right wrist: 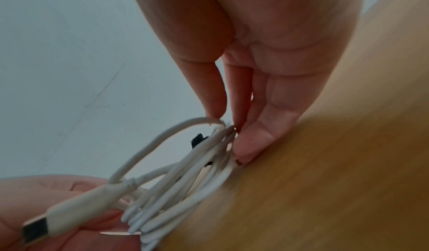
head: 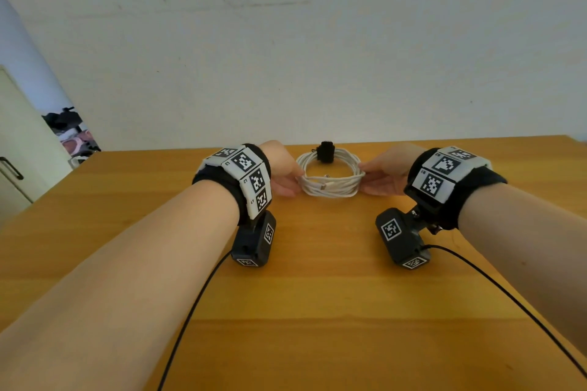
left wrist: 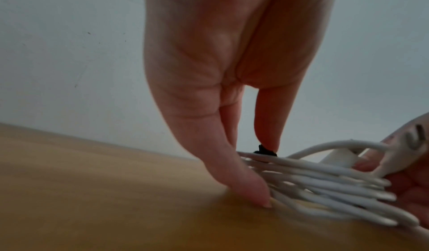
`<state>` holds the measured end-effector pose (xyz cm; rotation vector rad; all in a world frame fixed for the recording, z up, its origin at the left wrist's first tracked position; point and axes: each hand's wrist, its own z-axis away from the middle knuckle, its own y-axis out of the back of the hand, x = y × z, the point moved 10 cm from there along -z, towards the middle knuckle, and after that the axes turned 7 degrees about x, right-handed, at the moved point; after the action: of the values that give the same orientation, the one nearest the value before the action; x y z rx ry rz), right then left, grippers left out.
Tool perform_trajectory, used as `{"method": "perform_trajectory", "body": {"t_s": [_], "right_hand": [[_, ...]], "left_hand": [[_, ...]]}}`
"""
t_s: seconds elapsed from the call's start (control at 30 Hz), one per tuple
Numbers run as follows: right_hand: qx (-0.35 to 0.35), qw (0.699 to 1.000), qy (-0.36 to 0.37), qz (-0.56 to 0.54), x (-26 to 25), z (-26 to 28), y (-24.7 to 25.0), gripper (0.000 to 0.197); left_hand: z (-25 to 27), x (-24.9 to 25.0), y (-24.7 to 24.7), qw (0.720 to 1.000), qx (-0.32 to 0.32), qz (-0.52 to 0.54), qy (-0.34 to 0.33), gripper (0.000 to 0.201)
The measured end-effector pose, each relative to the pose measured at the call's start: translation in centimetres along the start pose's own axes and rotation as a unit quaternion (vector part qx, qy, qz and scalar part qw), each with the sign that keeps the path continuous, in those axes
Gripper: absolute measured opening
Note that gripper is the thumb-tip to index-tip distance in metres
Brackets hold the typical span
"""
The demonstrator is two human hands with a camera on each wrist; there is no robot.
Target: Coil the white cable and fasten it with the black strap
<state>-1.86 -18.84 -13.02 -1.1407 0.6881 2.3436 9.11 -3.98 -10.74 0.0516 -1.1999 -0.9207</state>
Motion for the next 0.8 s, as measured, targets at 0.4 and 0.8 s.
{"method": "perform_trajectory", "body": {"t_s": [0.4, 0.8], "right_hand": [[0.022, 0.999, 0.020, 0.027, -0.4, 0.5, 1.1, 0.035], [0.014, 0.999, 0.042, 0.007, -0.6, 3.1, 1.5, 0.034]], "left_hand": [[0.5, -0.3, 0.2, 1.000, 0.011, -0.006, -0.006, 0.033], [2.9, 0.4, 1.6, 0.998, 0.046, 0.004, -0.031, 0.033]]}}
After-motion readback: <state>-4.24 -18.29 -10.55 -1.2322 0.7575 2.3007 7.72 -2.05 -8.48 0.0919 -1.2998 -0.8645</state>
